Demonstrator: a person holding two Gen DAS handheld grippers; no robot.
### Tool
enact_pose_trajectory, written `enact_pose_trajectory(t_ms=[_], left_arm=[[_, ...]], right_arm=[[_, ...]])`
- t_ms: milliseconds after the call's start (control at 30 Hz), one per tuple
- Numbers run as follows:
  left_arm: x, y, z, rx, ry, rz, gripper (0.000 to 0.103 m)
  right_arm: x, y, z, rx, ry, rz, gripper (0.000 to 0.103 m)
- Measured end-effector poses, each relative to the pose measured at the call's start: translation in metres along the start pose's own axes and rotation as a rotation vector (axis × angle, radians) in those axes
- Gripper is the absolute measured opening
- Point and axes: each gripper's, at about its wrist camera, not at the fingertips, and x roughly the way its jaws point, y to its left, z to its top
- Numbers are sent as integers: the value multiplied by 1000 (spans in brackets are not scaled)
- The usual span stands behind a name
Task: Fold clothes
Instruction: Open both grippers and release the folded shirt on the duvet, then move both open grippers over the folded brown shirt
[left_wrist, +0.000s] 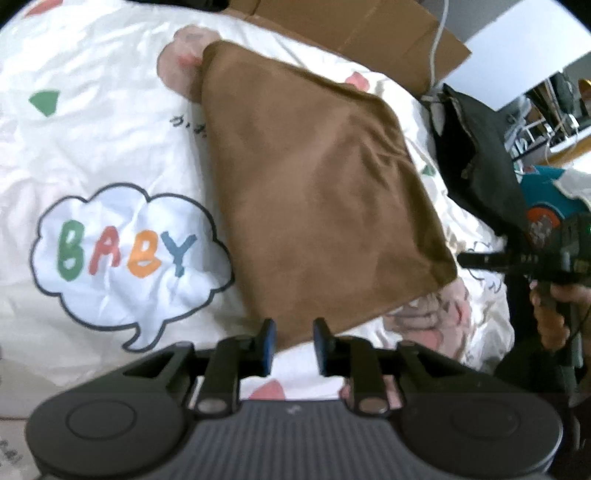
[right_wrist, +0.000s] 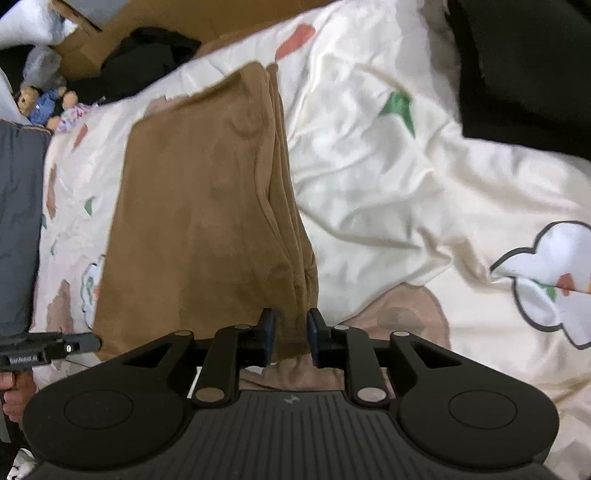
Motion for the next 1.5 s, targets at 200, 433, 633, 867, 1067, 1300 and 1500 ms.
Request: enact_pose_trajectory(t_ms=[200, 433, 633, 867, 1067, 1300, 1500], left_arm=[[-41, -8, 4, 3, -72, 56, 65], [-82, -12, 17, -27, -171, 109, 78], [-101, -22, 26, 21, -240, 112, 92], [-93, -6, 41, -93, -273, 57, 96], [-73, 12, 54, -126, -251, 54, 96], [-56, 22, 74, -119, -255, 34, 96], [-36, 23, 95, -52, -223, 29, 96]], right_arm=[[-33, -6, -1, -16, -84, 3, 41], [-64, 9, -1, -125, -174, -31, 50], [-90, 13, 3, -161, -247, -63, 66], [-98, 13, 16, -189, -286, -72, 75], [-102, 7, 33, -165, -329, -51, 76], [-95, 6, 52, -156, -358, -74, 82], [-75, 1, 70, -130, -355, -56, 83]])
